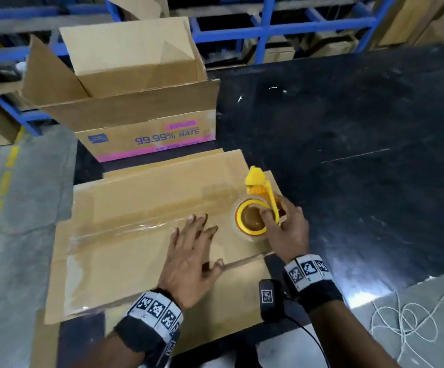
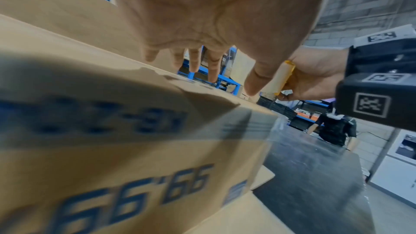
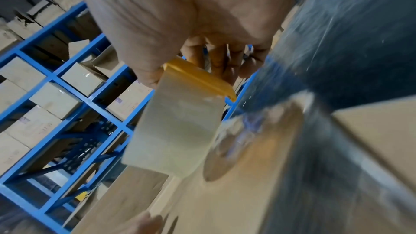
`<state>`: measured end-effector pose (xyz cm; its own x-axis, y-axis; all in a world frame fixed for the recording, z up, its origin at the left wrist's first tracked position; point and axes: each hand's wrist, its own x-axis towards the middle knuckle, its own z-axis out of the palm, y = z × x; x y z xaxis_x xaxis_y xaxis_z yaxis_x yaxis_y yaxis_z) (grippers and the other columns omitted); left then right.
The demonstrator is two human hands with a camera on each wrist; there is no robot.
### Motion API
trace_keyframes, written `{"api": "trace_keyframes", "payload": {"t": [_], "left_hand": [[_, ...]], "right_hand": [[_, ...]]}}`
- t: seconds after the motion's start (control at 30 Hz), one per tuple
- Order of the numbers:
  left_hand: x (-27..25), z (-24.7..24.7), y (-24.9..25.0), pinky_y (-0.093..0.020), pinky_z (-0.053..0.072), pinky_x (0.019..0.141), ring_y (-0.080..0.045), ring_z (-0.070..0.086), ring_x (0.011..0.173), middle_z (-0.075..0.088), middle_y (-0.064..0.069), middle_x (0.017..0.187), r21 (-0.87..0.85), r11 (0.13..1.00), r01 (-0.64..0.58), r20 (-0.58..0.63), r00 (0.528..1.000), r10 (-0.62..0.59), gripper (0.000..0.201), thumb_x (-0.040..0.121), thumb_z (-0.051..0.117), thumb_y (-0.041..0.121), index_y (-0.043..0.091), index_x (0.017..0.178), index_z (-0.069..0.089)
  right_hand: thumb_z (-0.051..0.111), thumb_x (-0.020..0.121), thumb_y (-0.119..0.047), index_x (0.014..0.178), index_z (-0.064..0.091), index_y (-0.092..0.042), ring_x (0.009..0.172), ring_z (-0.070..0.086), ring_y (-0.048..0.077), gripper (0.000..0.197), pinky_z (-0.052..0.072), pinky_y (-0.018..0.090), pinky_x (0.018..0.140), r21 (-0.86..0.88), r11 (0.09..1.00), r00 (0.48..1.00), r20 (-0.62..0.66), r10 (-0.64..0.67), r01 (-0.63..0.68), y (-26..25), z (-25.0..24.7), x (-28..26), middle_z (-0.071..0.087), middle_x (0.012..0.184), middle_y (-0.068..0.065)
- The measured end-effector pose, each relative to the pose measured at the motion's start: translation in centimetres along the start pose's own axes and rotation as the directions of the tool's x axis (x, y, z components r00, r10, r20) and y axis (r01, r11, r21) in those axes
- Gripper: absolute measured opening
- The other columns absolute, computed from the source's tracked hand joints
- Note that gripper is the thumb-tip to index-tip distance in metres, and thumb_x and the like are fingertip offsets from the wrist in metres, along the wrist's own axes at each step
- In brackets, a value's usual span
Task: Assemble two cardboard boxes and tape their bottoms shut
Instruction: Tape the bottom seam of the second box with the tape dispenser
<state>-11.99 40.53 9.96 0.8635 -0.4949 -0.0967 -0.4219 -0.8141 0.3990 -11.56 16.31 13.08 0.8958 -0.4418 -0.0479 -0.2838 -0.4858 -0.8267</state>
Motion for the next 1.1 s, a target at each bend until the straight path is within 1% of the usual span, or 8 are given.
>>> {"api": "trace_keyframes", "payload": {"t": [0.1, 0.23, 0.4, 0.57, 0.7, 0.8, 0.93, 1.1], "left_hand": [[4.0, 1.8, 5.1, -0.056, -0.003, 0.127, -0.015, -0.025, 0.156, -0.019, 0.011, 0.171, 0.045, 0.997, -0.060, 0.028, 0.998, 0.059, 0.078, 0.097, 0.039, 0.060, 0.037, 0.164, 0.006], [7.6, 4.1, 8.9, -0.063, -0.006, 0.124, -0.023, -0.028, 0.155, -0.027, 0.006, 0.169, 0.164, 0.985, -0.061, 0.054, 0.997, 0.053, 0.076, 0.101, 0.028, 0.067, 0.041, 0.162, -0.008], [7.8, 5.5, 9.5, -0.067, 0.004, 0.123, -0.027, -0.015, 0.159, -0.014, 0.002, 0.173, 0.249, 0.968, -0.035, 0.045, 0.999, 0.025, 0.075, 0.101, 0.024, 0.072, 0.037, 0.164, 0.005], [8.2, 5.4, 10.0, -0.067, 0.006, 0.123, -0.027, -0.011, 0.159, -0.010, 0.001, 0.173, 0.267, 0.964, -0.020, 0.061, 0.998, 0.004, 0.075, 0.099, 0.018, 0.073, 0.036, 0.164, 0.008], [8.2, 5.2, 10.2, -0.066, 0.006, 0.123, -0.025, -0.012, 0.159, -0.009, 0.002, 0.173, 0.238, 0.971, -0.027, 0.060, 0.998, 0.013, 0.076, 0.099, 0.018, 0.074, 0.038, 0.164, 0.008], [8.1, 4.8, 10.1, -0.065, 0.008, 0.124, -0.021, -0.009, 0.160, -0.003, 0.005, 0.174, 0.112, 0.993, -0.034, 0.014, 0.999, 0.032, 0.074, 0.099, 0.029, 0.073, 0.039, 0.163, 0.015], [7.5, 2.4, 9.3, -0.060, 0.022, 0.124, -0.018, 0.005, 0.159, 0.013, 0.005, 0.170, -0.198, 0.980, -0.015, -0.132, 0.991, -0.012, 0.069, 0.096, 0.051, 0.065, 0.045, 0.158, 0.029], [5.0, -2.0, 3.7, -0.057, 0.039, 0.114, -0.021, 0.032, 0.146, 0.028, 0.001, 0.158, -0.212, 0.973, 0.092, -0.316, 0.936, -0.157, 0.069, 0.088, 0.061, 0.057, 0.036, 0.152, 0.044]], "right_hand": [[0.053, 0.086, -0.043, 0.117, 0.064, -0.018, 0.098, 0.059, 0.032, 0.041, 0.043, 0.035, 0.082, -0.118, 0.993, 0.999, -0.035, -0.018, 0.014, 3.9, -4.7, 3.3, 0.067, 0.098, 0.005], [0.062, 0.089, -0.024, 0.103, 0.062, -0.005, 0.095, 0.056, 0.036, 0.023, 0.036, 0.031, 0.074, -0.306, 0.947, 0.994, -0.076, 0.076, -0.096, 11.4, -9.3, 7.1, 0.056, 0.109, 0.018], [0.066, 0.086, -0.026, 0.112, 0.068, -0.008, 0.104, 0.058, 0.040, 0.031, 0.047, 0.040, 0.088, -0.447, 0.864, 0.965, 0.013, 0.264, -0.230, 20.8, -11.1, 9.0, 0.059, 0.115, 0.020], [0.068, 0.086, -0.028, 0.125, 0.065, -0.009, 0.109, 0.057, 0.041, 0.044, 0.048, 0.040, 0.094, -0.503, 0.831, 0.943, 0.087, 0.320, -0.235, 24.9, -10.4, 9.2, 0.060, 0.121, 0.022], [0.066, 0.084, -0.035, 0.131, 0.061, -0.013, 0.115, 0.053, 0.039, 0.052, 0.046, 0.040, 0.095, -0.496, 0.825, 0.923, 0.109, 0.369, -0.271, 25.0, -10.4, 9.4, 0.057, 0.126, 0.020], [0.066, 0.077, -0.053, 0.148, 0.043, -0.020, 0.129, 0.042, 0.039, 0.082, 0.044, 0.049, 0.103, -0.482, 0.827, 0.934, 0.048, 0.355, -0.289, 22.8, -11.2, 9.4, 0.045, 0.139, 0.017], [0.068, 0.076, -0.053, 0.149, 0.037, -0.029, 0.126, 0.047, 0.036, 0.083, 0.048, 0.052, 0.097, -0.359, 0.926, 0.992, 0.006, 0.129, -0.119, 16.1, -10.9, 10.0, 0.042, 0.138, 0.010], [0.072, 0.081, -0.048, 0.148, 0.035, -0.036, 0.112, 0.058, 0.016, 0.077, 0.053, 0.041, 0.089, -0.143, 0.982, 0.982, 0.160, -0.101, 0.124, 6.4, -6.3, 11.0, 0.049, 0.132, -0.002]]}}
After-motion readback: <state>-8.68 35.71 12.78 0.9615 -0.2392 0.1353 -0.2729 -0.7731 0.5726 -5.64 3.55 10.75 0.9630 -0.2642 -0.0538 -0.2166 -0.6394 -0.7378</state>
